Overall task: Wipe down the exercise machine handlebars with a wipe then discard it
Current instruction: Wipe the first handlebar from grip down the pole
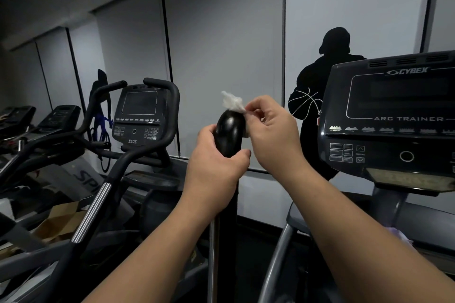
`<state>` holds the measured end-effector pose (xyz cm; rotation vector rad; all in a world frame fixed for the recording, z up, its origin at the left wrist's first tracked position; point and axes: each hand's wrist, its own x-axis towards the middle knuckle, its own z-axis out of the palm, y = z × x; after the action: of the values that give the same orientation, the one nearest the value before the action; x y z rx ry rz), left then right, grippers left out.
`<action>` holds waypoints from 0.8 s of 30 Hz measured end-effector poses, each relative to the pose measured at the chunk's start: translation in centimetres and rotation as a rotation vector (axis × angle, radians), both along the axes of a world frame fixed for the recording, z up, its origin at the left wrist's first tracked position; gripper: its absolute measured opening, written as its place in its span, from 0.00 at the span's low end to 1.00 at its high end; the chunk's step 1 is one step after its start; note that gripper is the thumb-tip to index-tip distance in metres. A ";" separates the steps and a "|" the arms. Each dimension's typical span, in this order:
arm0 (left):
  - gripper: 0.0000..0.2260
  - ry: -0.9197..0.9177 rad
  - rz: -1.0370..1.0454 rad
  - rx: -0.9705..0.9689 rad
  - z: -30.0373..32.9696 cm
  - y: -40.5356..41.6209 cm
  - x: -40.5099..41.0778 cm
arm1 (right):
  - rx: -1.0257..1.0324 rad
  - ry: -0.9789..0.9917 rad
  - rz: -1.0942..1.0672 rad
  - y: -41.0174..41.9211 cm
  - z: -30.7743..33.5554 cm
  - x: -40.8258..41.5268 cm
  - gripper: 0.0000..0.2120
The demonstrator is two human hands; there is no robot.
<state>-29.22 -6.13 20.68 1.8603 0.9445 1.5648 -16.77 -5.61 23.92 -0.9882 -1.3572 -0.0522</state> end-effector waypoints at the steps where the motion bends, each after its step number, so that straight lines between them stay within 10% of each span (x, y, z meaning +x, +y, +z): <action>1: 0.18 0.002 0.002 0.006 0.0 0.0 0.0 | -0.019 0.053 0.023 0.1 0.0 0.1 0.07; 24: 0.15 -0.038 -0.032 0.037 0.0 -0.3 0.2 | -0.107 0.655 0.394 0.9 -1.4 -0.9 0.08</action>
<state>-29.06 -6.43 20.70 1.8548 0.8700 1.6031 -17.64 -4.73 22.57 -0.7154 -0.9242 0.5984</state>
